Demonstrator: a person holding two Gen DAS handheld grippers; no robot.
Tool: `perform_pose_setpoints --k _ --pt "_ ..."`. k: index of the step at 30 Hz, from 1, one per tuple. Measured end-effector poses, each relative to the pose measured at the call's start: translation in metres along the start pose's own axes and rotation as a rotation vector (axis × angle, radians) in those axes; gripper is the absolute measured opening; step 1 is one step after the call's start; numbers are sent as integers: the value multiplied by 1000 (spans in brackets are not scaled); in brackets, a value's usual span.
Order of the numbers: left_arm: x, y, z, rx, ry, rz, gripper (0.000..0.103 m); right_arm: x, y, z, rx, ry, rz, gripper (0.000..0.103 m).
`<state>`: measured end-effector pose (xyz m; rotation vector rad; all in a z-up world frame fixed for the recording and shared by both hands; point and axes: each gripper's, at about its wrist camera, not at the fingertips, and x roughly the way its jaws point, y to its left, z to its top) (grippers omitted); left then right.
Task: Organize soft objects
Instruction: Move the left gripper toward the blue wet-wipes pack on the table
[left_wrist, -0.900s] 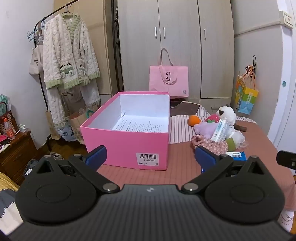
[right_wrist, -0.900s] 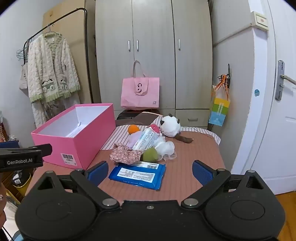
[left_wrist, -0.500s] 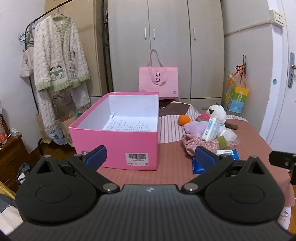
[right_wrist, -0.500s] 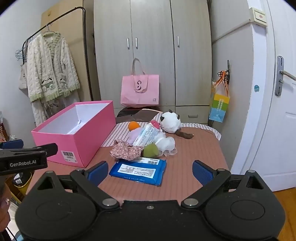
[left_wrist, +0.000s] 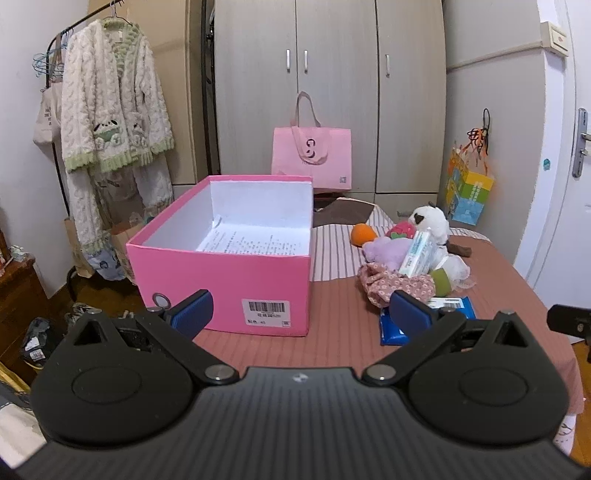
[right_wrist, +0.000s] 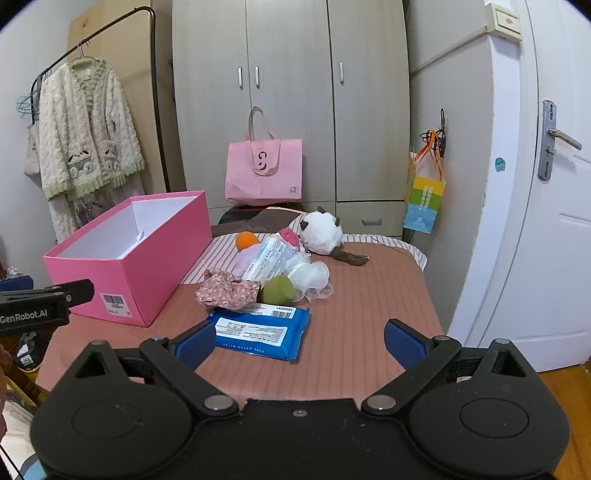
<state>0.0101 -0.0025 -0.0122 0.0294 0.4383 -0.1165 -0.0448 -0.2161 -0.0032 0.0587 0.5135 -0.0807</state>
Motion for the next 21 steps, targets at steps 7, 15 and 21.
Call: perform_pose_setpoints --k 7,15,21 --pt "-9 -2 -4 -14 7 -50 103 2 -1 -2 -1 9 5 100" --pt "-5 -4 -8 5 32 -35 103 7 -1 -9 5 32 25 101" --pt "-5 -4 -11 7 46 -39 103 9 0 -11 13 39 53 101"
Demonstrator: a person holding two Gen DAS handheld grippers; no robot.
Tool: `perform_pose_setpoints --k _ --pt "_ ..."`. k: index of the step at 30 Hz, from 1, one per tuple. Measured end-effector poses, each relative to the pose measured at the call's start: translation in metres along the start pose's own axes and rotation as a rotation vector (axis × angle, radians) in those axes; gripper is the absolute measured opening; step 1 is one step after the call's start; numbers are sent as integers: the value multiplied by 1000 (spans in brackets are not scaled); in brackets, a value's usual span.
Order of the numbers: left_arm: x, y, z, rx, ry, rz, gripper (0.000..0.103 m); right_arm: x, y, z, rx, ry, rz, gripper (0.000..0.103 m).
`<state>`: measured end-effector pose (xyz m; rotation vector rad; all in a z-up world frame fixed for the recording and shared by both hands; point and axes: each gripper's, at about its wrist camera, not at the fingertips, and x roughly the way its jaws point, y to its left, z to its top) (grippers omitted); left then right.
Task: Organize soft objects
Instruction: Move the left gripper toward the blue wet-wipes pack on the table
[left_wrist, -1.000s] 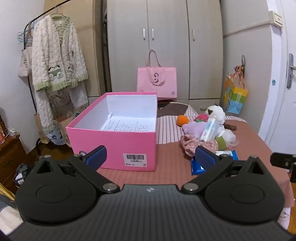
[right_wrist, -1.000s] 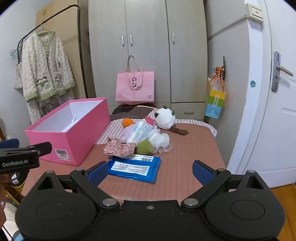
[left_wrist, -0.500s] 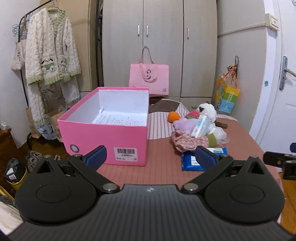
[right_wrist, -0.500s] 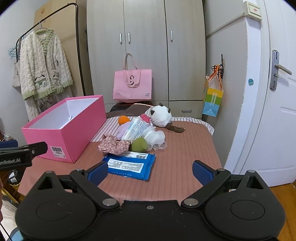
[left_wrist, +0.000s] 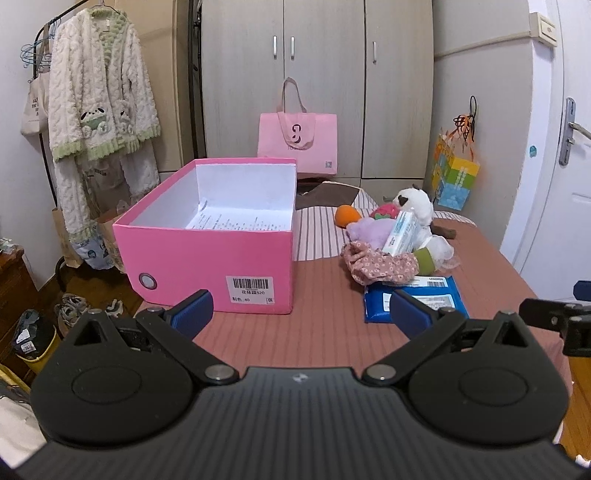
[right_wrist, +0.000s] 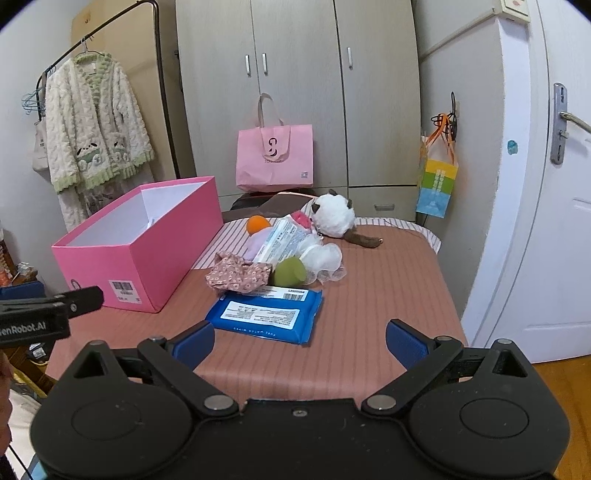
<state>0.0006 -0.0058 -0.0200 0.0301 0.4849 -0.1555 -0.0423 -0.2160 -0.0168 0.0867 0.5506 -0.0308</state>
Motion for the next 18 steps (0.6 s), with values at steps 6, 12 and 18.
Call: perform_pose_setpoints --k 6,12,18 --pt "2 2 -1 -1 12 -9 103 -5 4 -2 -19 -15 55 102" --pt "3 1 -2 6 10 0 103 -7 10 -3 -52 -16 58 103" --pt "4 1 -4 10 14 -4 103 -3 11 -4 -94 27 80 103"
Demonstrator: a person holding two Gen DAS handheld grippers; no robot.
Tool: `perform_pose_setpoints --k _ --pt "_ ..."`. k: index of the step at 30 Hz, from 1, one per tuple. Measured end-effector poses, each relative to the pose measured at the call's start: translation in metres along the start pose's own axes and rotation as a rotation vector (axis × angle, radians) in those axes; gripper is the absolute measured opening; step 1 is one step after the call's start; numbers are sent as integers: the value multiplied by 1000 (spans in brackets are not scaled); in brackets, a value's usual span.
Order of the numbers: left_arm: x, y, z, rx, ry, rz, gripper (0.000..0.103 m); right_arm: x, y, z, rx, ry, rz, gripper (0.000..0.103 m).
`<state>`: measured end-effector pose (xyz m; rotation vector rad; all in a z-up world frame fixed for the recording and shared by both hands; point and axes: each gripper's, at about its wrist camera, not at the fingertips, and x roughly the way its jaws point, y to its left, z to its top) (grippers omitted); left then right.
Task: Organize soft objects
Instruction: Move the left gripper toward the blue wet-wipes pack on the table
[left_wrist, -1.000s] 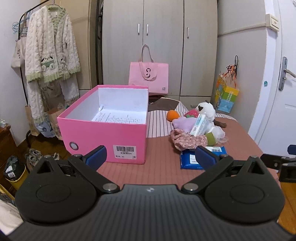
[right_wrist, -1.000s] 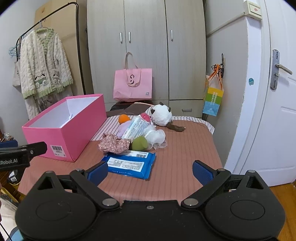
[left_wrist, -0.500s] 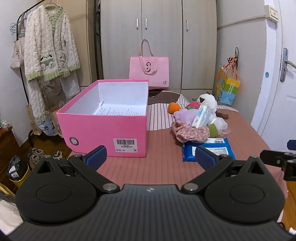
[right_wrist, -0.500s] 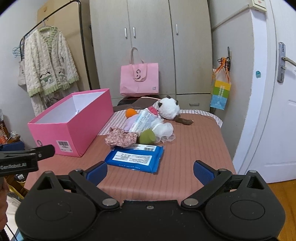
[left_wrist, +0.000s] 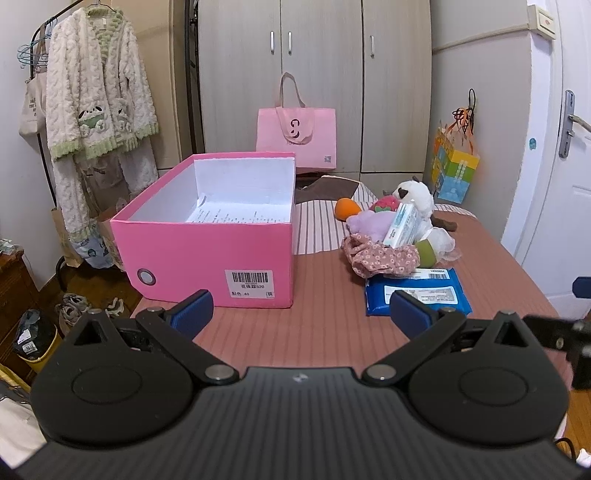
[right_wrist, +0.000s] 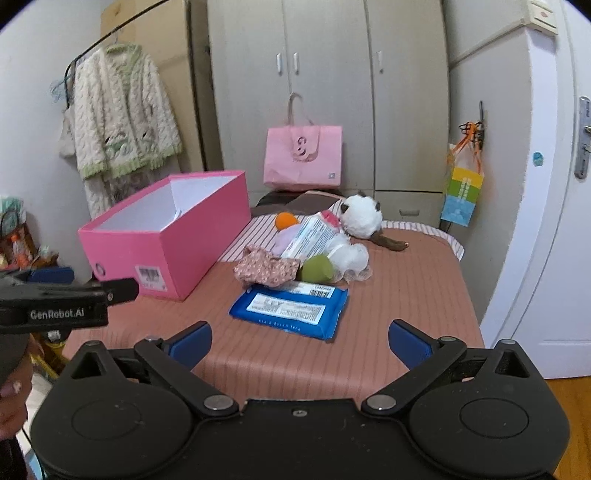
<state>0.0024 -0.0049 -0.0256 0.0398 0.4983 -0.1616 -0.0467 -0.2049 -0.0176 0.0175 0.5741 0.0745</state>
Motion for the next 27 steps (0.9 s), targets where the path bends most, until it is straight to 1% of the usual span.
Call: perform_pose_setpoints --k 2,6,9,12,14,17,25,27 --pt "0 0 0 0 -1 -2 103 0 1 -1 -19 10 11 103" --pt "-1 3 0 -20 -9 3 103 -4 -4 -1 24 -4 44 103" --pt "-2 6 1 -33 -9 7 103 -6 -4 -1 17 -16 46 103" --pt "-1 7 1 -38 -8 5 103 -8 1 -3 -14 -19 29 103" --pt "0 8 2 -46 0 -11 103 -7 6 -4 -43 -12 24 103" --pt "1 9 5 -66 7 -42 103 -5 11 -4 -61 -3 43 103" --pt "-2 -1 14 -33 1 -97 103 2 16 11 -60 -28 72 103" --pt "-1 -4 19 -17 -6 -108 103 4 15 14 -67 -37 111 103"
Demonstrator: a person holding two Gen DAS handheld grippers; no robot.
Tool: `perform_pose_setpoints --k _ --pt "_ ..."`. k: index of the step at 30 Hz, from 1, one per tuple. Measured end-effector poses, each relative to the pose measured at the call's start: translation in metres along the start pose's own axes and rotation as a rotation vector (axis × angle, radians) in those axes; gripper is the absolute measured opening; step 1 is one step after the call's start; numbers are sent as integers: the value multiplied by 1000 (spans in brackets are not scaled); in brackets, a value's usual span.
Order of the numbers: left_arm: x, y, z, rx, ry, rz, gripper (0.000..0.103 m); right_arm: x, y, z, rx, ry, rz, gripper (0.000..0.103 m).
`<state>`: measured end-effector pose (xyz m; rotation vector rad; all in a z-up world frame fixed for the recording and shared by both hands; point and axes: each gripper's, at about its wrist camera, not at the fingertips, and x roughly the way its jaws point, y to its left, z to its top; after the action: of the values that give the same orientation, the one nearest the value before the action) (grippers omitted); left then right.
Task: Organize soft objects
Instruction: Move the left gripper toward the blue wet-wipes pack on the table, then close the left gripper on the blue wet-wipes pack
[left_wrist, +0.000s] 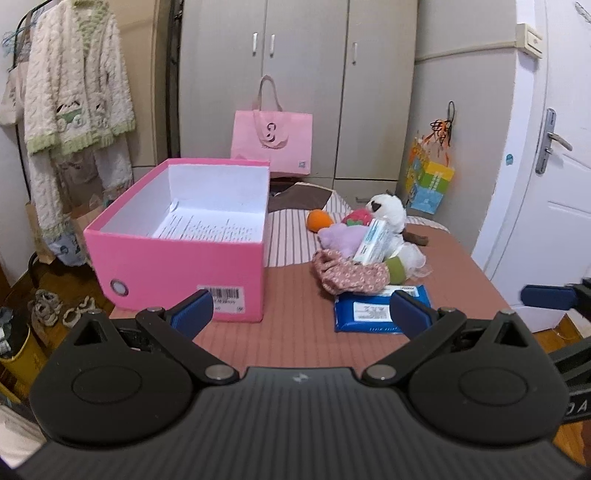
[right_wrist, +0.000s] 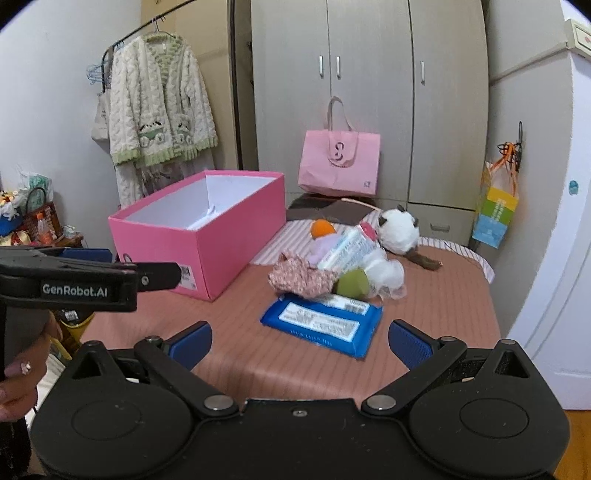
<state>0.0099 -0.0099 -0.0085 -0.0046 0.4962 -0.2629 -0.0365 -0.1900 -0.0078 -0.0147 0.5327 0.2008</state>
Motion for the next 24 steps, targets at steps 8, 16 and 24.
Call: perform_pose_setpoints --k 8,16,24 --pt "28 3 17 -42 25 -185 101 22 -17 -3 -25 -3 63 102" --pt "70 -12 12 -5 40 -270 98 63 -44 -8 21 62 26 103" --pt "138 -16 -3 -76 257 -361 83 112 -61 -23 -5 96 -23 102"
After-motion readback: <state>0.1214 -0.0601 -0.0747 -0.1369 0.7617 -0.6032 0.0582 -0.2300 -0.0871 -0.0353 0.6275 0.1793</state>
